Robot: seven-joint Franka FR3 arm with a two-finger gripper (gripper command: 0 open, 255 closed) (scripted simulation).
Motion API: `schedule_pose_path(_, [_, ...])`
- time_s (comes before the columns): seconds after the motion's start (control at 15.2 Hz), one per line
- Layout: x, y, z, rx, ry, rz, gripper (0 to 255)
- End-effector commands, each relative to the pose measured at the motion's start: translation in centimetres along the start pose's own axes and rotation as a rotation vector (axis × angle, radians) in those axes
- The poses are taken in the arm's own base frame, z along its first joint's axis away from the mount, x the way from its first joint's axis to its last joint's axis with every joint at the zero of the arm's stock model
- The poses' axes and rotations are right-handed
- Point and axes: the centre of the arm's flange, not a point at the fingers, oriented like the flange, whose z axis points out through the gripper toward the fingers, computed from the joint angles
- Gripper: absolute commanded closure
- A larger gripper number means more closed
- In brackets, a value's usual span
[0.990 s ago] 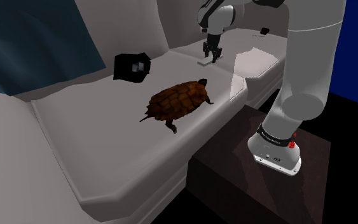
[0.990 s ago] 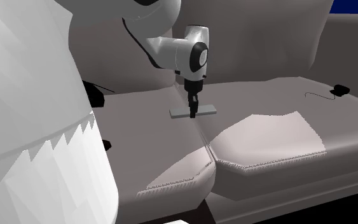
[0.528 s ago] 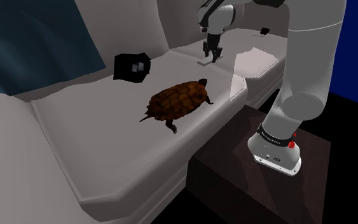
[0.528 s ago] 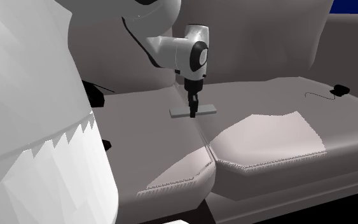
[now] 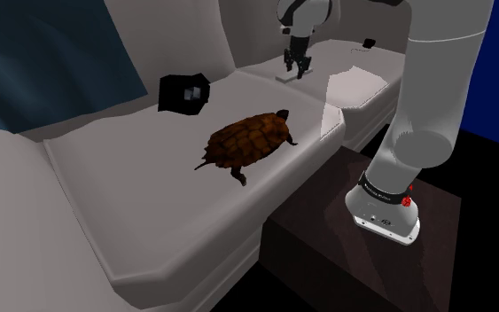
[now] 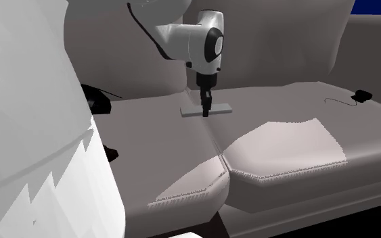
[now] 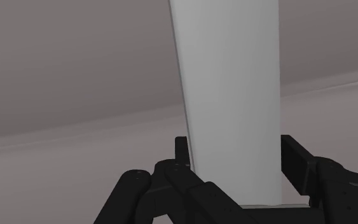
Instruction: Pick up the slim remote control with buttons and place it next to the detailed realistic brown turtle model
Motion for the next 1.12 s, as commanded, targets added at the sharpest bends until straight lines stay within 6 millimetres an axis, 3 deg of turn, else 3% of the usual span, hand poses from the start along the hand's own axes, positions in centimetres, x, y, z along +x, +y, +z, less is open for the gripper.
schedule_pose_path(0.0, [0.0,-0.2,-1.0,0.0,0.0,0.0,255])
schedule_pose_path(1.06, [0.1,-0.3,-9.5,0.0,0.0,0.0,255])
